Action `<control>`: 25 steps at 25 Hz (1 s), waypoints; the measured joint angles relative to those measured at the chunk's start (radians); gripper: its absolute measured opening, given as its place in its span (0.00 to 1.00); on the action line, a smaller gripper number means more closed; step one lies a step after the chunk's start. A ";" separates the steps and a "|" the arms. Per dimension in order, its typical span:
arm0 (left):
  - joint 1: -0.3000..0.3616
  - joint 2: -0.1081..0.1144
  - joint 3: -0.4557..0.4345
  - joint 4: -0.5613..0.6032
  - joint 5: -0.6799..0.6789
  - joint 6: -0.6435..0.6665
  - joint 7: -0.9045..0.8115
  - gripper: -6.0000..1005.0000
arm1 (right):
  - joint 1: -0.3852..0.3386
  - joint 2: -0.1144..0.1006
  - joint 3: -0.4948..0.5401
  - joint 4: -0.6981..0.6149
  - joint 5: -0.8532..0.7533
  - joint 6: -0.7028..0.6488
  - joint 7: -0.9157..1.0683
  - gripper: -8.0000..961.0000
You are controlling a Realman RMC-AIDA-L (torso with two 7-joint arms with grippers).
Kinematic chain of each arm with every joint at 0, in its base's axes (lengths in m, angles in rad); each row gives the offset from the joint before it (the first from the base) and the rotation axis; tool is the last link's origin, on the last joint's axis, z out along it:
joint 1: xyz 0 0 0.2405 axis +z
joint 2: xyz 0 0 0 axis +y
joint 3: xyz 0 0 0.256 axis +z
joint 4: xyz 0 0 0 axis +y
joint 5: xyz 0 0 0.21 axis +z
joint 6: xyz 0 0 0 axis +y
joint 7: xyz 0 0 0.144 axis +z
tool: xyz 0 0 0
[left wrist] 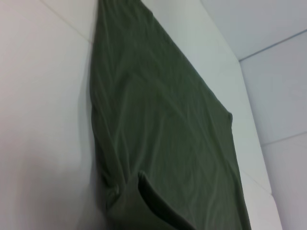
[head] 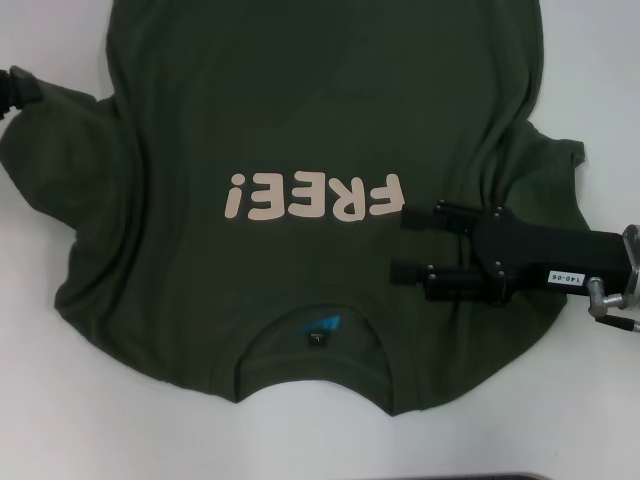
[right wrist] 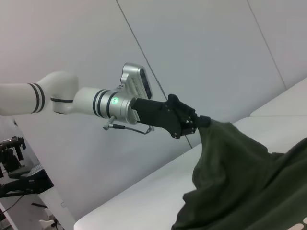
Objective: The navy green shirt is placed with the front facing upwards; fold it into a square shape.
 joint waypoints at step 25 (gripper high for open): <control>0.042 0.012 -0.112 0.062 -0.002 -0.007 -0.033 0.04 | 0.004 0.000 0.005 0.000 0.000 0.000 0.004 0.93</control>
